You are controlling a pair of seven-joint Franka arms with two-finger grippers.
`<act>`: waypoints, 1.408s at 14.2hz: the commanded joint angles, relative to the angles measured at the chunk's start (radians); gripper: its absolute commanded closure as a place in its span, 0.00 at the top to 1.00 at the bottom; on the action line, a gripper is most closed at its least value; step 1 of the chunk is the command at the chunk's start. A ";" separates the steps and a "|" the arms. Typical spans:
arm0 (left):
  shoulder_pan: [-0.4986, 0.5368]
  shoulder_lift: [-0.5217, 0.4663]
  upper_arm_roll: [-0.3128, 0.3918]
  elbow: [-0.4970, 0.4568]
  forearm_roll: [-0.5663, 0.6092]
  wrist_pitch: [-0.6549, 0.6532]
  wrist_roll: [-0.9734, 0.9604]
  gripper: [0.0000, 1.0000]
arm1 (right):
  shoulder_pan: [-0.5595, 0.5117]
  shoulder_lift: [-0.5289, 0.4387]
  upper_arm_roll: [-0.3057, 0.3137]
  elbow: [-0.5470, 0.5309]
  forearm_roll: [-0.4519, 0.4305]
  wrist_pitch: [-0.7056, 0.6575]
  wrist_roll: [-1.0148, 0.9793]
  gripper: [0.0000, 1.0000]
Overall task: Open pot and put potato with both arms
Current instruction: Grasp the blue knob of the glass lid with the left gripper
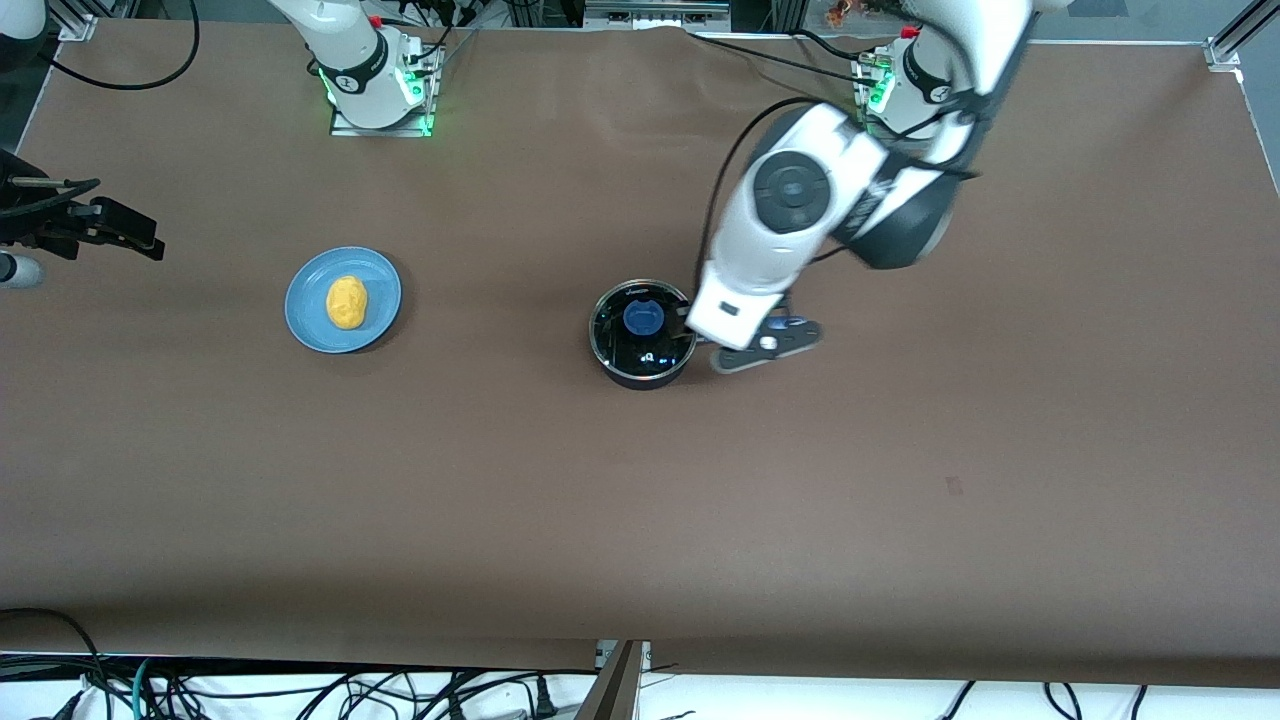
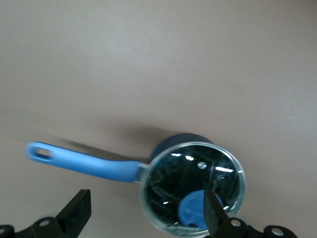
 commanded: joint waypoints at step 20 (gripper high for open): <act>-0.204 0.162 0.041 0.034 0.096 0.115 -0.128 0.58 | -0.011 -0.016 -0.010 -0.014 0.013 -0.011 0.009 1.00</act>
